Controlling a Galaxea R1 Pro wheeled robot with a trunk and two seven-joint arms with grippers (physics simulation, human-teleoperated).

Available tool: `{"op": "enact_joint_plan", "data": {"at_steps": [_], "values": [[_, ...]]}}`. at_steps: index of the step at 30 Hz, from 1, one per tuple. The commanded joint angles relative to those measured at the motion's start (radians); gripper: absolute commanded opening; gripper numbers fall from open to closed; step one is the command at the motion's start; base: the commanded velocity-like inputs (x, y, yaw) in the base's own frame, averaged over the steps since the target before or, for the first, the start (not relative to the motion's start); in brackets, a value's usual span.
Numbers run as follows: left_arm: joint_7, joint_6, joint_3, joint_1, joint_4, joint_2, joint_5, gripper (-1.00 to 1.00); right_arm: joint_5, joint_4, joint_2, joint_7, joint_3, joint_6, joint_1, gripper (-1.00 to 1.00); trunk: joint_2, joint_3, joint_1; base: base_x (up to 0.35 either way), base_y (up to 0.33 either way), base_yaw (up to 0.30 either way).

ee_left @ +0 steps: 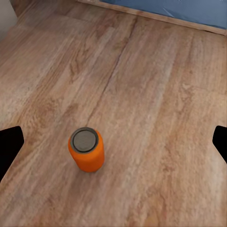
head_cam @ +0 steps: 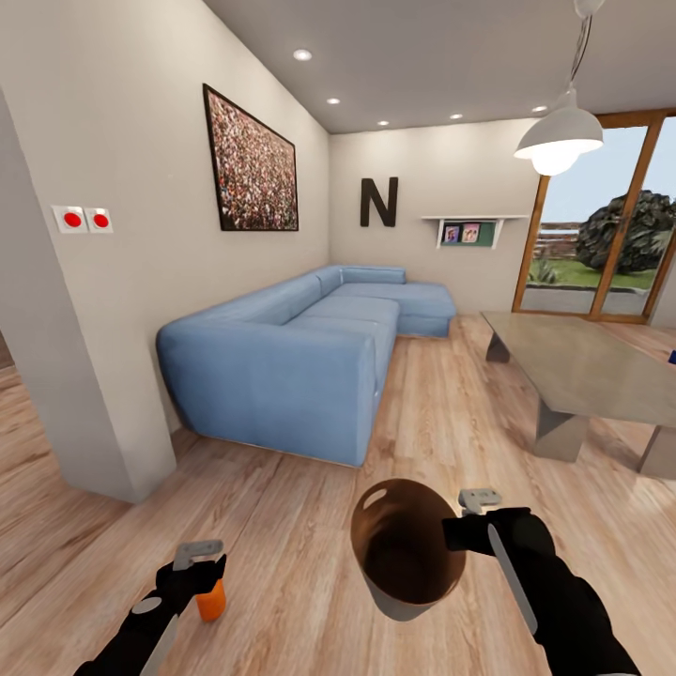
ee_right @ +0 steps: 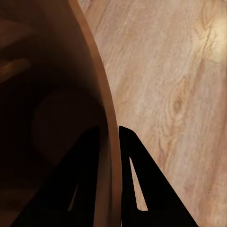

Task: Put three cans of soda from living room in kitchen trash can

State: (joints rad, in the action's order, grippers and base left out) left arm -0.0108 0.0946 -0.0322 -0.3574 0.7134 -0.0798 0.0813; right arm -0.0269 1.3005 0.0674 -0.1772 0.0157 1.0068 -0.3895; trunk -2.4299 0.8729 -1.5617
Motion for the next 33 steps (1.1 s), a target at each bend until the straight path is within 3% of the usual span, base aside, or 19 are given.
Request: {"op": "enact_joint_plan", "data": {"at_steps": [1,4,6,9,10,12,17,33], "values": [[0.0,0.0,0.0,0.0,0.0,0.0,0.0,1.0,0.018,0.0,0.002,-0.003,0.0,0.001,-0.001,-1.0,0.0,0.0,0.0,0.014,0.0,0.0],[0.0,-0.001,0.0,0.0,0.0,-0.001,0.001,1.0,0.018,0.0,0.029,-0.004,-0.004,0.001,-0.003,-1.0,0.0,0.0,0.0,0.007,0.0,0.0],[0.0,-0.001,0.0,0.0,0.0,-0.001,0.001,1.0,0.02,0.0,0.061,-0.005,-0.006,0.001,-0.021,-1.0,0.0,0.0,0.0,0.003,0.0,0.0],[0.0,-0.001,0.0,0.0,0.0,-0.001,0.001,1.0,0.02,-0.001,0.08,-0.005,-0.007,0.001,-0.043,-1.0,0.0,0.0,0.0,0.002,0.0,0.0],[0.0,-0.001,0.0,0.0,0.0,-0.001,0.001,1.0,0.021,-0.002,0.092,-0.005,-0.013,0.001,-0.053,-1.0,0.0,0.0,0.0,0.0,0.0,0.0],[0.0,-0.001,0.0,0.0,0.0,-0.001,0.001,1.0,0.023,-0.002,0.109,-0.006,-0.06,0.002,-0.078,-1.0,0.0,0.0,0.0,0.0,0.0,0.0],[0.001,-0.002,0.0,0.0,0.0,-0.002,0.001,1.0,0.029,-0.002,0.115,-0.008,-0.099,0.002,-0.097,-1.0,0.0,0.0,0.0,0.147,0.0,0.0],[0.004,-0.003,-0.003,0.0,0.0,-0.002,0.0,1.0,0.03,-0.001,0.114,-0.008,-0.103,0.003,-0.1,-1.0,0.0,0.0,0.0,0.142,0.013,0.0]]}}
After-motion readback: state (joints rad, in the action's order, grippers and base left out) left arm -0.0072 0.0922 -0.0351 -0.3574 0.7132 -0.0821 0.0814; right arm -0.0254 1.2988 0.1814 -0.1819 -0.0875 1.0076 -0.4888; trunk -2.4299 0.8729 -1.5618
